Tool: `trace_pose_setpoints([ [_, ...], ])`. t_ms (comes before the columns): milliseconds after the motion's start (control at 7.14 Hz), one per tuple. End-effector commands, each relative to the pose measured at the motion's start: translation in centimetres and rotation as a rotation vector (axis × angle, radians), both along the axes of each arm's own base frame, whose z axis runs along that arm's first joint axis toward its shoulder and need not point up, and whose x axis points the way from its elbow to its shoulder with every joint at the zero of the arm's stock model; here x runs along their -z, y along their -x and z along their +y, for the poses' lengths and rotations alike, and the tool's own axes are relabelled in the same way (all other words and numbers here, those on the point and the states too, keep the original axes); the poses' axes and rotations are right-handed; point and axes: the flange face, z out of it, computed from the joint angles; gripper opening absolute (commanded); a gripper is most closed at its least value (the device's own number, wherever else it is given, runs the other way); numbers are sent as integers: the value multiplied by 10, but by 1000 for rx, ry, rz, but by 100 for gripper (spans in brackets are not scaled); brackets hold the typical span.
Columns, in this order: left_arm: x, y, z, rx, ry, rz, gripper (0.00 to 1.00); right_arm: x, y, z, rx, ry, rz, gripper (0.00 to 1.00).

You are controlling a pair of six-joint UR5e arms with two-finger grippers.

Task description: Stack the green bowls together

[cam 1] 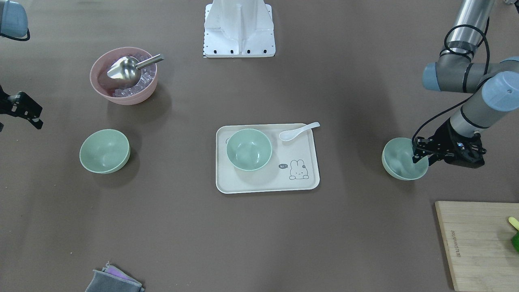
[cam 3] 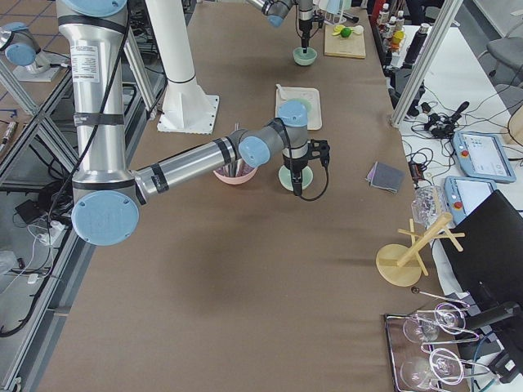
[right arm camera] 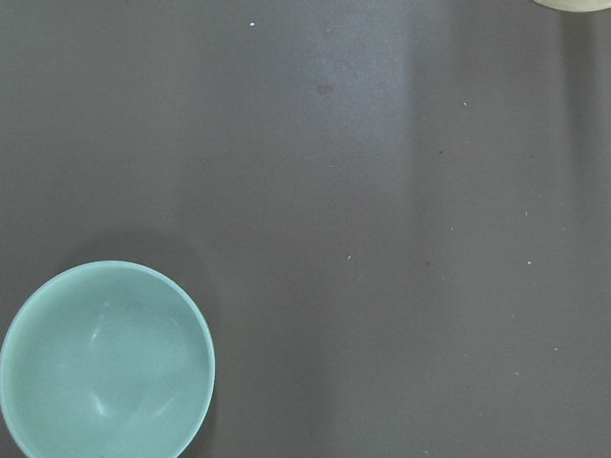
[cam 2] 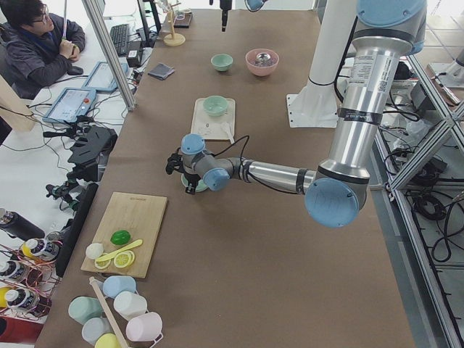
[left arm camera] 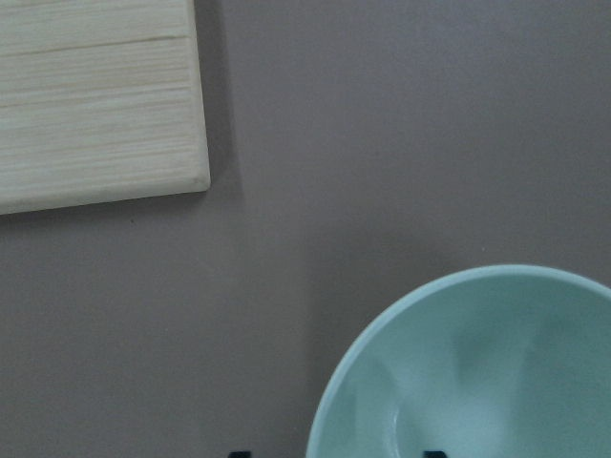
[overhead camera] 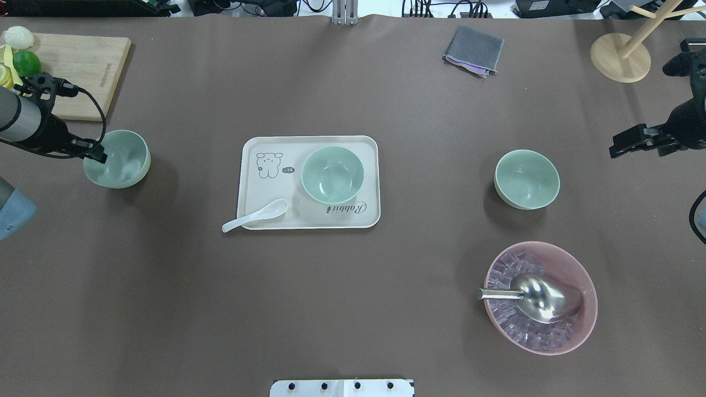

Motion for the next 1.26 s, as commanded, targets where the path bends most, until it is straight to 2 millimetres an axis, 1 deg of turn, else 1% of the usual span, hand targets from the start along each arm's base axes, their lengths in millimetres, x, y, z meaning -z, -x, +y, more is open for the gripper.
trace_pose_setpoints([
  [0, 1, 1, 1, -4, -5, 3, 41, 1, -1, 0, -2, -2, 0, 100],
  [420, 1, 3, 3, -3, -5, 2, 40, 2, 0, 0, 1, -3, -1, 100],
  [560, 2, 3, 3, -3, -5, 2, 36, 2, 0, 0, 1, -3, -1, 100],
  [981, 3, 5, 1, 1, -8, 4, 32, 2, -1, 0, -1, -3, -1, 100],
  [1121, 3, 6, 1, 3, -6, 3, 29, 2, 0, 0, 1, -3, -1, 100],
])
